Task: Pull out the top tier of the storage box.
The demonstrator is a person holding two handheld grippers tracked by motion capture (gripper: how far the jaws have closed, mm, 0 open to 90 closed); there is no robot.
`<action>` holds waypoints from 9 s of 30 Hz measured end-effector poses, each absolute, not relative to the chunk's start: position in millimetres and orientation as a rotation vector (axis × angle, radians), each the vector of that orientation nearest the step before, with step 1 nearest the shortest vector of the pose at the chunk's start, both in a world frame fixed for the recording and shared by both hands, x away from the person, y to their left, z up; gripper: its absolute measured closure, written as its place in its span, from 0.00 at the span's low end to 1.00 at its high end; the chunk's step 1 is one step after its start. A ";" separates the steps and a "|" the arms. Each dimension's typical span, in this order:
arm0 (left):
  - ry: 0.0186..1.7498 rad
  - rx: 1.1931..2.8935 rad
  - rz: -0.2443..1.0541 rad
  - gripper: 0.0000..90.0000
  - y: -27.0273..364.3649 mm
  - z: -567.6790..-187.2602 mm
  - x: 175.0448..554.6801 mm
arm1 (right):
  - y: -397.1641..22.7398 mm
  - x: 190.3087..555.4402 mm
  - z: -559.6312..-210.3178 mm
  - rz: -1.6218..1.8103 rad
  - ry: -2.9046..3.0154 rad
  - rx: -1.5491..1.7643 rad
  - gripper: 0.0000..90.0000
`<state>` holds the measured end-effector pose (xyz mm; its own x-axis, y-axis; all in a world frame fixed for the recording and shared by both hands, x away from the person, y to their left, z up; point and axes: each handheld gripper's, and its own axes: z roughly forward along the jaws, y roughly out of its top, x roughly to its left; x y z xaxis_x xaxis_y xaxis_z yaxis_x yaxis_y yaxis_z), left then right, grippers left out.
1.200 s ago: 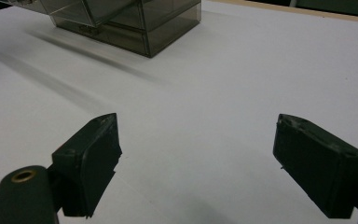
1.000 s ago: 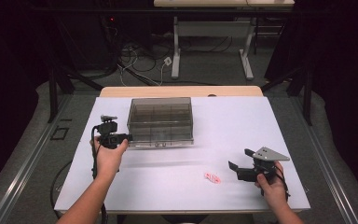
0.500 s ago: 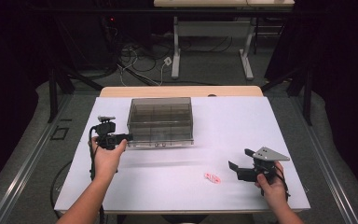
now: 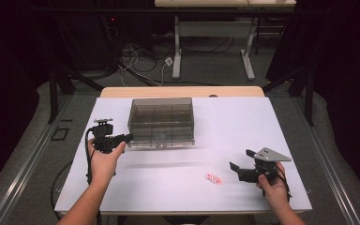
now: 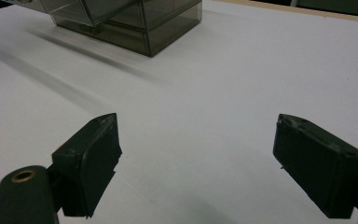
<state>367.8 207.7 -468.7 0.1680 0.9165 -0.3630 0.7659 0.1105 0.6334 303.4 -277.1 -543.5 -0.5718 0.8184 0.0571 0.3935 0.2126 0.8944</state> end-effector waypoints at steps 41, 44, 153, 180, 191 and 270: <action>1.376 1.666 0.622 0.40 216.2 -468.4 345.5 | -274.8 305.9 -546.8 1.313 2.093 1.108 0.16; 1.382 1.637 0.615 0.40 218.8 -470.0 343.4 | -274.8 305.7 -546.7 1.313 2.095 1.115 0.16; 1.264 1.739 0.487 0.02 228.3 -530.4 307.5 | -252.7 300.0 -534.7 1.347 2.096 1.018 0.15; 1.268 1.734 0.495 0.02 228.0 -530.4 306.2 | -221.5 290.7 -518.3 1.416 2.224 0.920 0.16; 1.261 1.736 0.497 0.02 228.0 -529.9 305.5 | -206.8 295.4 -513.1 1.377 2.274 0.878 0.24; 1.270 1.743 0.502 0.02 231.4 -531.6 306.1 | -196.0 320.4 -550.8 1.058 2.680 1.000 0.73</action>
<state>306.1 231.4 -531.6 0.3912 0.9039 -0.1732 0.5409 -0.0736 0.8379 320.4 -196.0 -550.8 -0.7811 0.6069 0.1468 0.5435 0.5451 0.6383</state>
